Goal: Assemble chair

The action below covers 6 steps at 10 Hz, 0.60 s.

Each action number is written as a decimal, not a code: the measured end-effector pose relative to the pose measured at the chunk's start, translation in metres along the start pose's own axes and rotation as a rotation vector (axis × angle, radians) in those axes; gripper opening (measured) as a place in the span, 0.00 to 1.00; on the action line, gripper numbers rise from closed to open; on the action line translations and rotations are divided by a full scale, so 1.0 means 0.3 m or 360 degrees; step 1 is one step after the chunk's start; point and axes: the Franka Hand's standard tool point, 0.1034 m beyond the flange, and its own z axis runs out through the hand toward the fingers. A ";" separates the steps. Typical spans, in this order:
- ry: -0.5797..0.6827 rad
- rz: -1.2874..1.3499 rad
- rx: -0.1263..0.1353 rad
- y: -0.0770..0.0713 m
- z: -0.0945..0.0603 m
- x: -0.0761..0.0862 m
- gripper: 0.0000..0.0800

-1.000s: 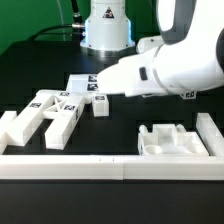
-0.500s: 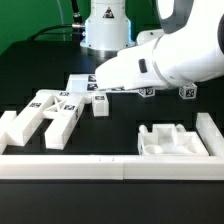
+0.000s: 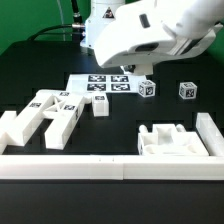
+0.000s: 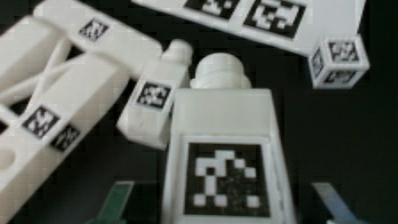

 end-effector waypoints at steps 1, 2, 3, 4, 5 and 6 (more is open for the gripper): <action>0.0073 -0.0003 -0.0007 0.001 0.004 -0.008 0.36; 0.0204 -0.0003 -0.0026 0.009 -0.007 0.010 0.36; 0.0275 -0.0003 -0.0035 0.011 -0.008 0.010 0.36; 0.0405 -0.0005 -0.0054 0.019 -0.018 0.028 0.36; 0.0525 0.0001 -0.0070 0.020 -0.029 0.032 0.36; 0.0570 0.0010 -0.0080 0.000 -0.059 0.034 0.36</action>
Offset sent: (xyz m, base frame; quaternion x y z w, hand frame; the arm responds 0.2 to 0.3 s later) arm 0.0000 0.0000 0.0000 0.0000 0.1938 0.0000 0.9810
